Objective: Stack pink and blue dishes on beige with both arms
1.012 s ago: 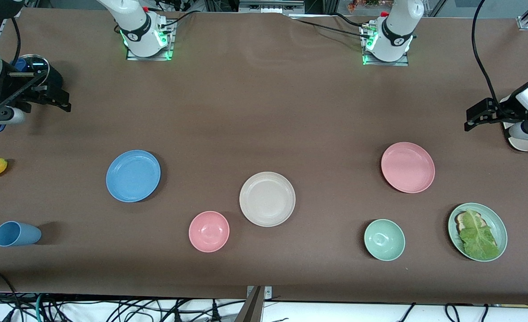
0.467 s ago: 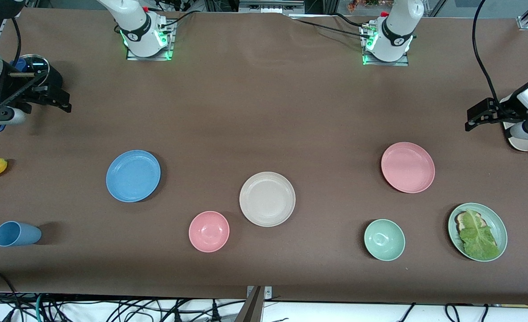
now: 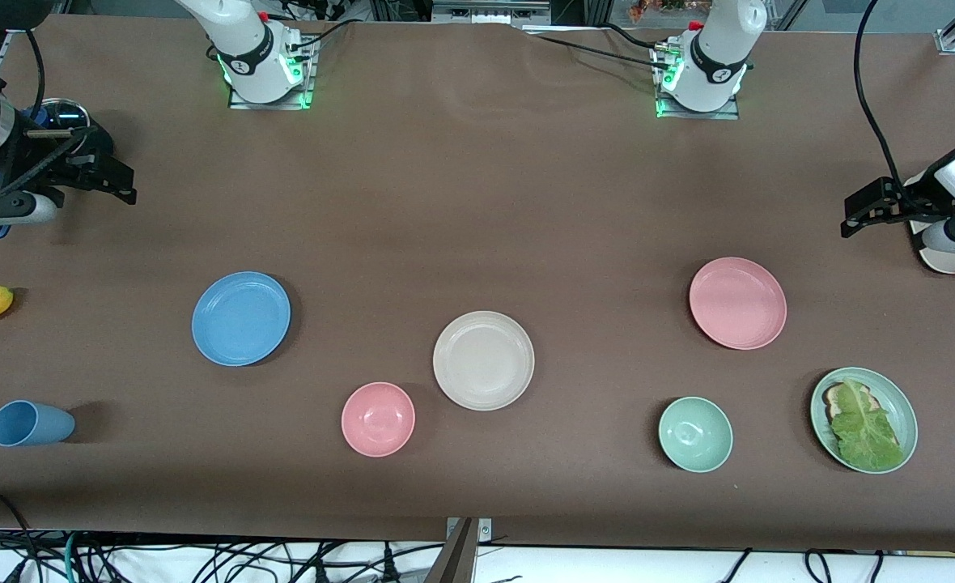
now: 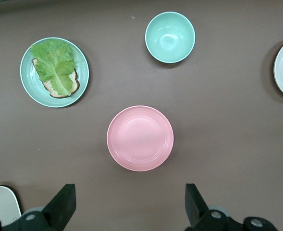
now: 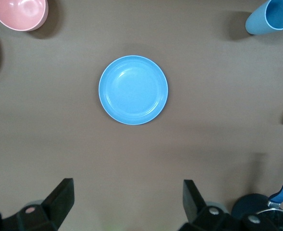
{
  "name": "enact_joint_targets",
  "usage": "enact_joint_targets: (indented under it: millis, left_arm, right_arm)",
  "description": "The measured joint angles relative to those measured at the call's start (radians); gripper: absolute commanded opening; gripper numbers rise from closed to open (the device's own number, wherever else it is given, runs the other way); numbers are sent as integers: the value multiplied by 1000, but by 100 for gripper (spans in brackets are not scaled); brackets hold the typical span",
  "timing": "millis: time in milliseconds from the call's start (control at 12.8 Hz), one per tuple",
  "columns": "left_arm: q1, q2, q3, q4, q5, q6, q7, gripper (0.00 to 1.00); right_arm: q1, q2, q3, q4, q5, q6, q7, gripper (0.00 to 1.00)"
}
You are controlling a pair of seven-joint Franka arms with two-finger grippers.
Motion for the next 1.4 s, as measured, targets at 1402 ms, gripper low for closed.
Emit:
enact_joint_targets:
  millis: [1402]
  left_arm:
    - [-4, 5, -1, 0, 0, 27, 0, 100]
  right_arm:
    - [-3, 0, -14, -1, 1, 0, 2, 100]
